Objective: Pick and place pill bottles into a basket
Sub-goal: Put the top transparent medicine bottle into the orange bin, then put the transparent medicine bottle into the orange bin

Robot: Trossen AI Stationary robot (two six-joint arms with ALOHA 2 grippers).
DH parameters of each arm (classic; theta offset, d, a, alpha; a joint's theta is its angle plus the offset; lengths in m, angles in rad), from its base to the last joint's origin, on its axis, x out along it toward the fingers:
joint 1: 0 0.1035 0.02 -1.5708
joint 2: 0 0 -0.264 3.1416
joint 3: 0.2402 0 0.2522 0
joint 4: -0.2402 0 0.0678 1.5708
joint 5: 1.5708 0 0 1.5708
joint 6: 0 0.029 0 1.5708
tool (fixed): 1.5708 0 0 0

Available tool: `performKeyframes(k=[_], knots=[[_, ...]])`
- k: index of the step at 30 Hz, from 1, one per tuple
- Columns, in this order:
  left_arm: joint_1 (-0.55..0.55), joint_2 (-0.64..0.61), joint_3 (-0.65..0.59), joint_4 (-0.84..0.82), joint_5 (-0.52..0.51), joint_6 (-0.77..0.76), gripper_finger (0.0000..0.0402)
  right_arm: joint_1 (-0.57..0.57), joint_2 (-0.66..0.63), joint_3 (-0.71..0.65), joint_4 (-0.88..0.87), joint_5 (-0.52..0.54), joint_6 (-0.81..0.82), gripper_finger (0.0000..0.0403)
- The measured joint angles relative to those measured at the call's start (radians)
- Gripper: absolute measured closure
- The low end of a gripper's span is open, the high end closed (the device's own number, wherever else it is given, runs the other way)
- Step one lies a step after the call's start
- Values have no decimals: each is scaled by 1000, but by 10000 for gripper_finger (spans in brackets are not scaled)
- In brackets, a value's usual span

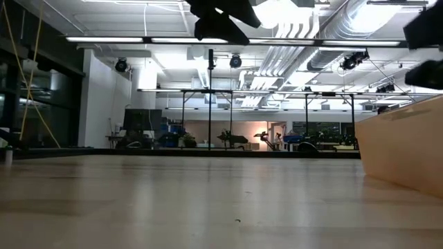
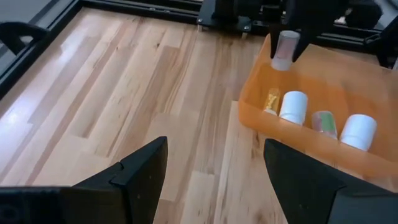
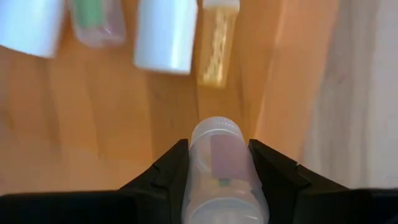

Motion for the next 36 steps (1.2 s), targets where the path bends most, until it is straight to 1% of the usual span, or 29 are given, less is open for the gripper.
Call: performKeyframes(k=[3,6,10,15,19,21,24,27,29,30,31,32,33,36], knots=[[0,0,0,-13,0,-5,103,3,57,-8,-5,-43,35,265],[0,0,0,-15,0,-3,103,3,105,-8,-2,-66,34,257],[0,0,0,-16,0,3,103,2,140,-8,-1,-65,33,225],[0,0,0,-25,3,3,103,1,138,-8,0,-66,2,177],[1,0,0,-41,3,3,103,-19,115,5,1,-108,-36,161],[1,0,0,-46,3,3,103,-31,92,28,1,-74,-76,160],[1,0,0,-46,3,3,103,-40,46,77,3,40,-176,164],[1,0,0,-49,3,3,103,-40,-27,122,15,165,-321,169],[1,0,1,-62,3,3,103,-32,-96,124,90,269,-438,173],[1,0,1,-71,3,3,103,-26,-135,111,156,320,-510,175],[1,0,1,-80,3,3,103,-24,-178,86,242,352,-585,178],[1,0,1,-85,3,2,103,-25,-222,52,343,361,-665,180],[1,0,1,-90,3,0,103,-29,-265,8,448,349,-747,183],[1,0,1,-104,2,0,103,-74,-384,-149,749,214,-912,193]])
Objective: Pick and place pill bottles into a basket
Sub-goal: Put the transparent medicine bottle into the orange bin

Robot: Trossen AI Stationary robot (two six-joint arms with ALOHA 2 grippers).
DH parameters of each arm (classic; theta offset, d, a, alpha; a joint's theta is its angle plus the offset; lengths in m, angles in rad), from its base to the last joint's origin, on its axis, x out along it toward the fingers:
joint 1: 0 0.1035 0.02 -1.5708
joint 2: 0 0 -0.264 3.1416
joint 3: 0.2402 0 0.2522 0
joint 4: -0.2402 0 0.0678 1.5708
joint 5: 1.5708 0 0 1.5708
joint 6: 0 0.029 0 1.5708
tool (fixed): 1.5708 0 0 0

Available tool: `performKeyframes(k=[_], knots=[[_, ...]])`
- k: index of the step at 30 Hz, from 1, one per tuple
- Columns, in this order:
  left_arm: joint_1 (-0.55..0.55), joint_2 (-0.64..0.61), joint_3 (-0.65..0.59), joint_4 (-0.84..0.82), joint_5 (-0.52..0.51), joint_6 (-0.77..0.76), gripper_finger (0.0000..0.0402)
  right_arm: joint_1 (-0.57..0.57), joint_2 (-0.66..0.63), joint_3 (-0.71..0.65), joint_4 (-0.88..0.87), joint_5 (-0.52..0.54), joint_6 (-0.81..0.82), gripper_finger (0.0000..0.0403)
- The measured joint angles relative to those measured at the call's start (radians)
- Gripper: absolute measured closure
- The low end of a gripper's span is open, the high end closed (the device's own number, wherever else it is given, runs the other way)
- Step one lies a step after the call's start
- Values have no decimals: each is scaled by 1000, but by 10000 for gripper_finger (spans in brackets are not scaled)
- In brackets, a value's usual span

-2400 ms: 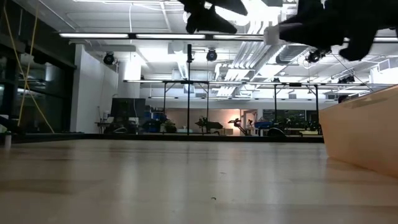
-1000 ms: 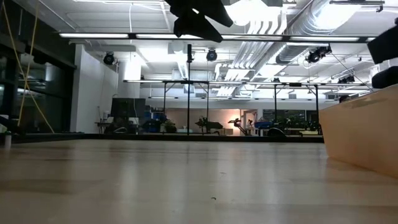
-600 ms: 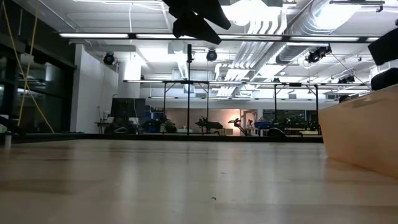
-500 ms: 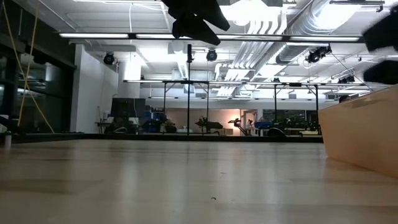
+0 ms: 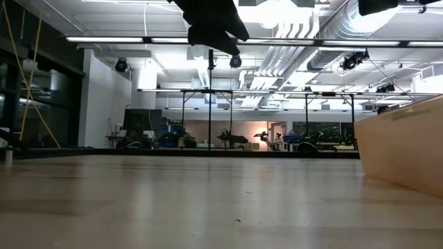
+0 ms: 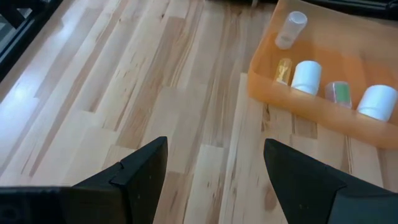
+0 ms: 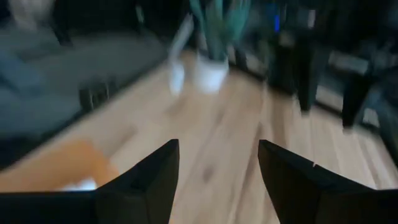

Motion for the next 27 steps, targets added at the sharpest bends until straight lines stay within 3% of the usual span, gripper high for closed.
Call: performKeyframes(k=[3,6,14,19,23,27], knots=[[0,0,0,-7,0,0,103,-75,-97,-155,222,-77,-59,205],[0,0,0,-17,0,3,103,-157,-180,-264,287,-109,-72,216],[0,0,0,-66,-3,-2,103,-393,-370,-337,273,-360,-98,244],[1,5,1,-75,-32,-61,103,-566,-439,-337,154,-384,-93,253],[1,10,0,-122,76,-51,103,-656,-442,-337,248,-498,-80,253],[-7,9,0,-159,254,-3,103,-695,-441,-337,279,-500,-55,253]])
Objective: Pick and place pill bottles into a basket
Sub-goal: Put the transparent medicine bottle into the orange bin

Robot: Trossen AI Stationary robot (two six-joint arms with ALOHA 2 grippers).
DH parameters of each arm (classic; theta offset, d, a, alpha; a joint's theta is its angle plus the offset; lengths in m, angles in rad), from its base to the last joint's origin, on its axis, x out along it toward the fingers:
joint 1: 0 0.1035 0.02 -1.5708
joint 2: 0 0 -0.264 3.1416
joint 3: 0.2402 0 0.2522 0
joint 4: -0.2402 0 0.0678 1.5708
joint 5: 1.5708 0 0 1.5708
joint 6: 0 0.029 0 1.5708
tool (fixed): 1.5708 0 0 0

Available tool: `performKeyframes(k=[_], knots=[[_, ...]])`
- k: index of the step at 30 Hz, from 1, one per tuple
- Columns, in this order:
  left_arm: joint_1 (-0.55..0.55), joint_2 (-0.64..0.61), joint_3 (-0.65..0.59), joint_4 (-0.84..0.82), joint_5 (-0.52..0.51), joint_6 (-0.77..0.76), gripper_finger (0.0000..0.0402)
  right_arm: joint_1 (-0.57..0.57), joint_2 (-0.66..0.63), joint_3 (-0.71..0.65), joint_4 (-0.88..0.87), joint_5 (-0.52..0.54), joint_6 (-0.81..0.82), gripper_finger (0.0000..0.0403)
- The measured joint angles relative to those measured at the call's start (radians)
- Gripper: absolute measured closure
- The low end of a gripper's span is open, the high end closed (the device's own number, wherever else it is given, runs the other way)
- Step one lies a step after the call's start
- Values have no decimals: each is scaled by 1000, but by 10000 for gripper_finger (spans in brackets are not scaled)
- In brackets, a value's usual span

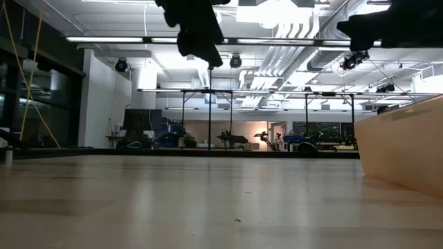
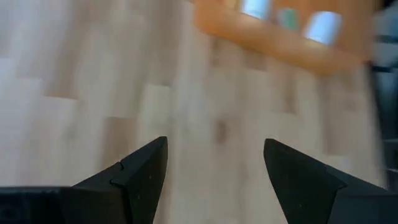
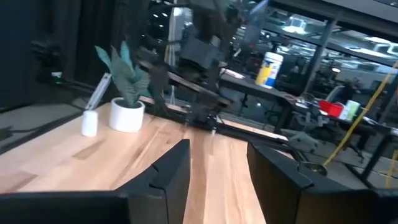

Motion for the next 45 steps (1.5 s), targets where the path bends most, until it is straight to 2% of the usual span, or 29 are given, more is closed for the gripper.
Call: performKeyframes(k=[2,5,10,16,23,27,31,36,39,45], knots=[[-15,0,0,-6,60,-35,103,-9,0,0,-6,3,-5,252],[-62,7,0,-21,77,-90,103,-15,0,0,-15,3,-21,253],[-158,9,0,-31,75,-200,103,-15,0,0,-17,3,-24,256],[-280,9,0,-33,12,-335,103,-15,0,0,-18,4,-25,257],[-410,68,1,-20,13,-461,103,-15,0,0,-21,3,-23,256],[-451,111,15,-44,54,-506,103,-15,1,0,-27,4,-5,258],[-486,141,53,-137,76,-576,103,-15,1,0,-41,4,45,256],[-541,161,78,-222,38,-665,103,-15,1,0,-43,3,115,254],[-569,177,81,-215,11,-726,103,-15,1,0,-54,3,149,253],[-634,206,78,-234,0,-731,103,-15,1,0,-47,4,159,253]])
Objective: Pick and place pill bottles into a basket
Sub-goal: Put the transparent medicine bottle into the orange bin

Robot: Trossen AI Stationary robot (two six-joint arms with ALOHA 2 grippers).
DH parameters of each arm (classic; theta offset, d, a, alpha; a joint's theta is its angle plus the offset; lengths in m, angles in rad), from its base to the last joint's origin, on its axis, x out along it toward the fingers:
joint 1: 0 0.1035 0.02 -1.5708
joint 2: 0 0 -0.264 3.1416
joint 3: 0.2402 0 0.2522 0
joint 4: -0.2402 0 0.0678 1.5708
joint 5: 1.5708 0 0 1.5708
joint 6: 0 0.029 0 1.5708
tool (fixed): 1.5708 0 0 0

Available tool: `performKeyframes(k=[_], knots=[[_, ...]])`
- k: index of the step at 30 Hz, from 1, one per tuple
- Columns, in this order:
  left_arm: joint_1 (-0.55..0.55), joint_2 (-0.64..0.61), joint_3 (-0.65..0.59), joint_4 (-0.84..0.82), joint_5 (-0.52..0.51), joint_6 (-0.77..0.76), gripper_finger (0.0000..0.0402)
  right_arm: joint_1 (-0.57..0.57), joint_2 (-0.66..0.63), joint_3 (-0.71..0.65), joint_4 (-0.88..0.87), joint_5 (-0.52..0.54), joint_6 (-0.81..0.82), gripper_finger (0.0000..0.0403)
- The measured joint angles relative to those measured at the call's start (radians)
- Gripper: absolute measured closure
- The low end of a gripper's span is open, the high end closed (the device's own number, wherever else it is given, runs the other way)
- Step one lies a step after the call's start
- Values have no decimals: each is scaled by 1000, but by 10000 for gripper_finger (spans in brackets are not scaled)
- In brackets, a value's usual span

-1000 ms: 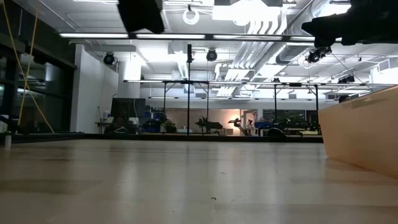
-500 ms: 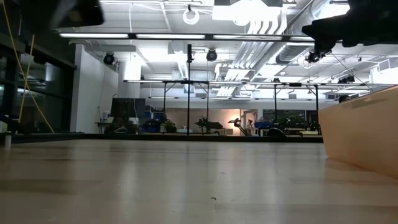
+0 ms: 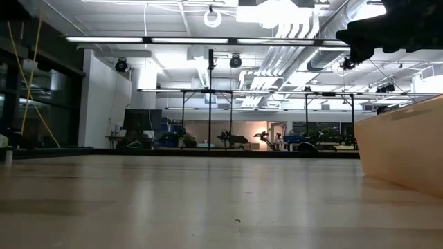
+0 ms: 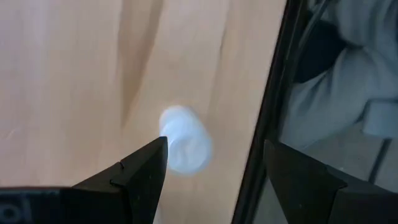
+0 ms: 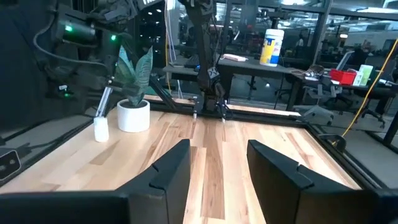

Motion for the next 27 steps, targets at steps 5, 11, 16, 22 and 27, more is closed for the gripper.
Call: performKeyframes(k=[5,11,16,22,27], knots=[[-18,32,2,-23,-18,-9,103,0,5,0,11,1,0,253],[-21,46,2,-38,-16,-26,103,0,14,0,22,0,0,258],[-20,46,1,-57,-17,-24,103,0,19,0,23,1,0,256],[-19,45,1,-79,7,-94,103,0,19,0,23,1,-8,260],[16,44,1,-76,123,-451,103,0,19,0,23,1,-10,261]])
